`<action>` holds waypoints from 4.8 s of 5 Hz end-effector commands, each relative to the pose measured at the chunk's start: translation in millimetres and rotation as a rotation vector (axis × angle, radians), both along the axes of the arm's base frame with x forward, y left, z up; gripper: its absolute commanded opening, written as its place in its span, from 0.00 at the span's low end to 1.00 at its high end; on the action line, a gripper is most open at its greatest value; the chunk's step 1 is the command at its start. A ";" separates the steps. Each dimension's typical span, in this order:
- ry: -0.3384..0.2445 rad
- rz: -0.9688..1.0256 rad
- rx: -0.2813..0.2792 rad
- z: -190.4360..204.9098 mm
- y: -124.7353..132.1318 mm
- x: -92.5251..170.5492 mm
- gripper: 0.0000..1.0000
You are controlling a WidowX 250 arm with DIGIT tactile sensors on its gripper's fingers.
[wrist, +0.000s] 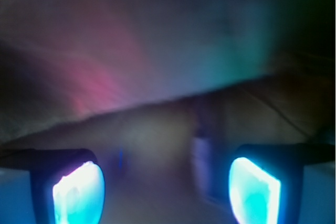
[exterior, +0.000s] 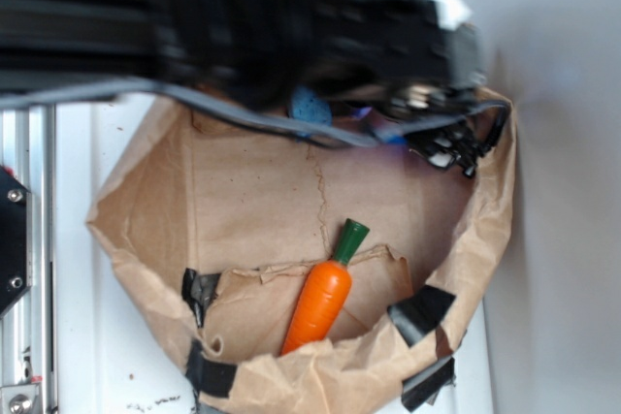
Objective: Grab the blue sponge.
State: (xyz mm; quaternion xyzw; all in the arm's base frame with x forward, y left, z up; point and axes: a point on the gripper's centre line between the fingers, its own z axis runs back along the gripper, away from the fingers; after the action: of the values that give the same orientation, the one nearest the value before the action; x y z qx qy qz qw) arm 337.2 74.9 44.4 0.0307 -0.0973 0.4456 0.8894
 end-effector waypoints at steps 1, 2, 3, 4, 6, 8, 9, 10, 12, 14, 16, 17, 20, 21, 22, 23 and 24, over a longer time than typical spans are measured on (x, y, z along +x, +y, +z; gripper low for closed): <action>-0.028 0.096 0.040 16.0 11.0 2.9 0.00; -0.053 0.064 -0.016 34.7 8.5 -1.6 0.00; -0.079 -0.009 -0.086 57.7 7.5 -18.6 0.00; -0.109 -0.070 -0.125 74.7 16.1 -48.1 1.00; -0.097 -0.111 -0.196 93.0 23.8 -86.8 1.00; -0.036 0.054 -0.151 78.2 31.1 -97.8 1.00; -0.090 0.143 -0.100 68.7 29.1 -91.9 1.00; -0.090 0.143 -0.100 68.7 29.1 -91.9 1.00; -0.177 0.295 -0.096 57.9 0.9 -79.9 1.00; -0.139 0.433 -0.057 74.9 -25.0 -69.9 1.00; -0.109 0.479 -0.091 60.9 2.6 -74.1 1.00; -0.124 0.495 -0.078 39.6 12.7 -70.3 1.00; -0.122 0.516 -0.028 20.5 42.3 -65.4 1.00; -0.126 0.526 -0.028 28.6 44.9 -66.8 1.00; -0.119 0.553 -0.046 30.6 50.1 -60.0 1.00; -0.122 0.562 -0.033 23.1 45.2 -47.7 1.00; -0.117 0.520 -0.004 12.6 38.6 -48.3 1.00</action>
State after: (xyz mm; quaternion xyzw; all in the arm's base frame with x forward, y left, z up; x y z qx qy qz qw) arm 292.7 107.0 49.8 0.0355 -0.1173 0.6598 0.7414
